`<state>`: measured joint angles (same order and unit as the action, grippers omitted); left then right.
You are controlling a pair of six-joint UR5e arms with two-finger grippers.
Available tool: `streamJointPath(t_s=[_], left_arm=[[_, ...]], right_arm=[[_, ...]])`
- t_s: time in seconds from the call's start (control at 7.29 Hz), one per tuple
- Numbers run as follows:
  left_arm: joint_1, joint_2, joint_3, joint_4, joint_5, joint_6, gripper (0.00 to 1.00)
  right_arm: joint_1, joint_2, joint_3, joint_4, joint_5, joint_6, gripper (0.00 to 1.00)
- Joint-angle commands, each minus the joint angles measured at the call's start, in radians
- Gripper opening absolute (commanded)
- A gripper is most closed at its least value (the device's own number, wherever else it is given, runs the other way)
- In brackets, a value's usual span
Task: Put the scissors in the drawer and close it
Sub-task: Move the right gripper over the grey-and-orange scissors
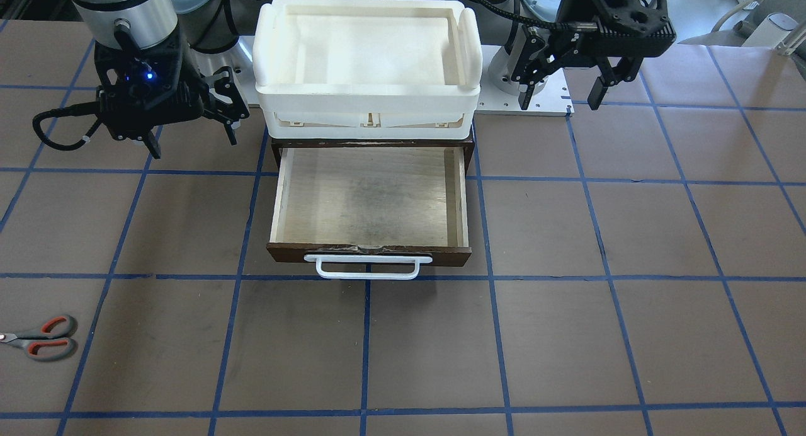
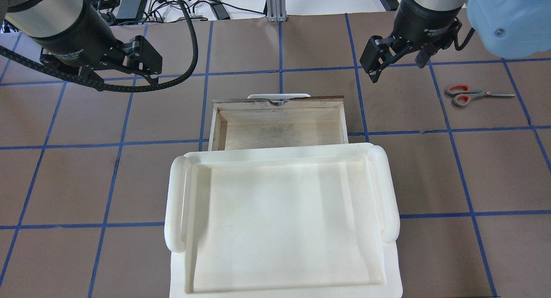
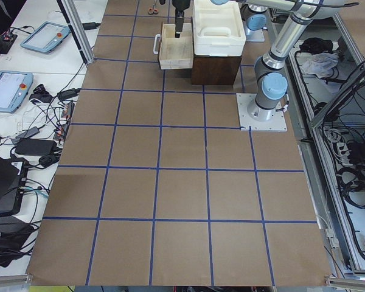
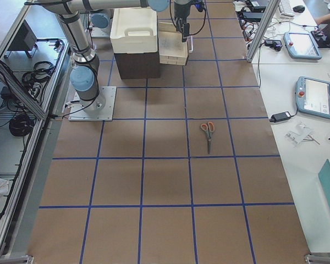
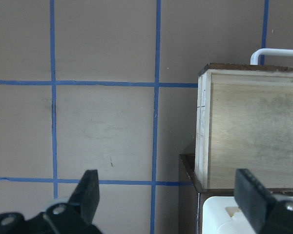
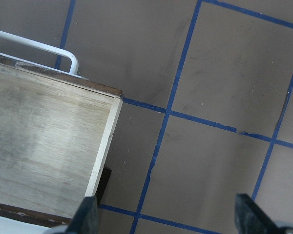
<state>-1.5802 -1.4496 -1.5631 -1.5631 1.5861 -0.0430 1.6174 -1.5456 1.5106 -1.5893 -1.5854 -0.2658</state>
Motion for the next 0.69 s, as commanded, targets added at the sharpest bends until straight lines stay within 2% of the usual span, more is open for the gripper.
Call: streamJointPath(t_s=[0.0, 0.27, 0.55], left_arm=[[0.000, 0.000, 0.000, 0.000, 0.000, 0.000, 1.00], [-0.001, 0.000, 0.000, 0.000, 0.000, 0.000, 1.00], [0.000, 0.000, 0.000, 0.000, 0.000, 0.000, 1.00]], right_arm=[[-0.031, 0.001, -0.001, 0.000, -0.004, -0.158, 1.00], [-0.101, 0.004, 0.000, 0.000, -0.002, -0.376, 1.00], [-0.175, 0.028, 0.000, -0.030, -0.004, -0.669, 1.00]])
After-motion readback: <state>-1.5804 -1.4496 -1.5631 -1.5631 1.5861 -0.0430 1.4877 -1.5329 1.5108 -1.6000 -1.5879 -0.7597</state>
